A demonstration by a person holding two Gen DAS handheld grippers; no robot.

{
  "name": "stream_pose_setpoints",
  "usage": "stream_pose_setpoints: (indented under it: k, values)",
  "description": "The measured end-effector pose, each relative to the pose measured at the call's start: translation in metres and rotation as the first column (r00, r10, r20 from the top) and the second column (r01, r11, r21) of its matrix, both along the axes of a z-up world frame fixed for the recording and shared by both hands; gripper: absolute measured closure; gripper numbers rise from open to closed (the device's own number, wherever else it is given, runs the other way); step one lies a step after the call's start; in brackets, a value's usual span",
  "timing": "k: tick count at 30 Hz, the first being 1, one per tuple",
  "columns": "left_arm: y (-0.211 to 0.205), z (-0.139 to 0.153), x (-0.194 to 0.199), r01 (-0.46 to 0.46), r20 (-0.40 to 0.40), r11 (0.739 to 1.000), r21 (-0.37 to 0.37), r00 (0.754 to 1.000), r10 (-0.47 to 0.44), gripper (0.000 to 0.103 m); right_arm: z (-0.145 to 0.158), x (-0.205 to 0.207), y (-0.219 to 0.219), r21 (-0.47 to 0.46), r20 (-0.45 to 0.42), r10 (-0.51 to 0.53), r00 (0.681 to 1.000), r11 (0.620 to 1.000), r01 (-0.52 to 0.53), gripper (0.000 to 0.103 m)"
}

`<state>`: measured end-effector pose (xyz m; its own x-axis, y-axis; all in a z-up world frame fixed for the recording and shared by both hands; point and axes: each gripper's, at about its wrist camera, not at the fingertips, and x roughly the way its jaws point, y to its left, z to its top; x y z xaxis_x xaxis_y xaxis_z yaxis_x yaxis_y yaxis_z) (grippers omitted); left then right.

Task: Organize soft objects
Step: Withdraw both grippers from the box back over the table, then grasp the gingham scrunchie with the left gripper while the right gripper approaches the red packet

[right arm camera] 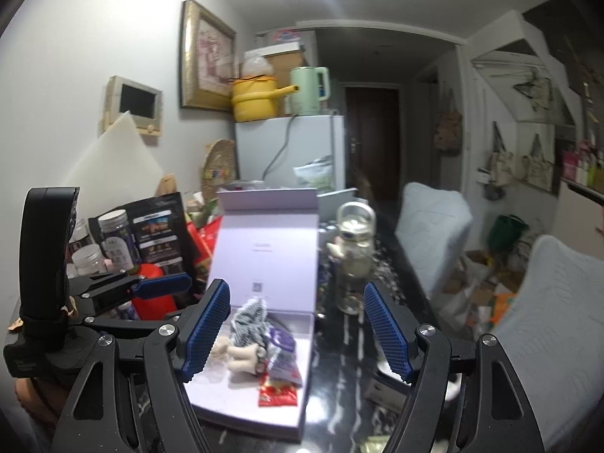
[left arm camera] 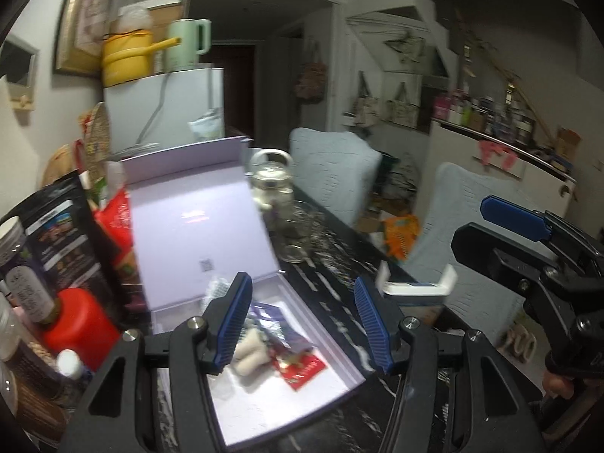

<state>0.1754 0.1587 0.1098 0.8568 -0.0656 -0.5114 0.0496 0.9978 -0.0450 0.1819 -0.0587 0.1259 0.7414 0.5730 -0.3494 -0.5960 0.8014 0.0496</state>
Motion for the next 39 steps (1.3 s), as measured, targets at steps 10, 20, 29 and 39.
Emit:
stream_pose_setpoints:
  k: [10, 20, 29, 39]
  values:
    - [-0.060, -0.020, -0.010, 0.196, -0.080, 0.981, -0.012, 0.977, -0.196, 0.047, -0.017, -0.032, -0.053, -0.022, -0.032, -0.142, 0.989, 0.990, 0.141, 0.029]
    - [-0.112, -0.051, -0.021, 0.312, -0.155, 0.950, 0.000, 0.939, -0.308, 0.047, -0.048, -0.056, -0.097, -0.061, -0.084, -0.271, 0.959, 0.962, 0.266, 0.029]
    - [-0.146, -0.084, -0.028, 0.353, -0.231, 0.936, -0.001, 0.910, -0.344, 0.047, -0.088, -0.071, -0.138, -0.089, -0.175, -0.358, 0.917, 0.933, 0.348, 0.029]
    - [-0.160, -0.134, -0.037, 0.357, -0.360, 0.933, -0.043, 0.866, -0.347, 0.047, -0.131, -0.069, -0.153, -0.110, -0.247, -0.336, 0.909, 0.942, 0.318, 0.028]
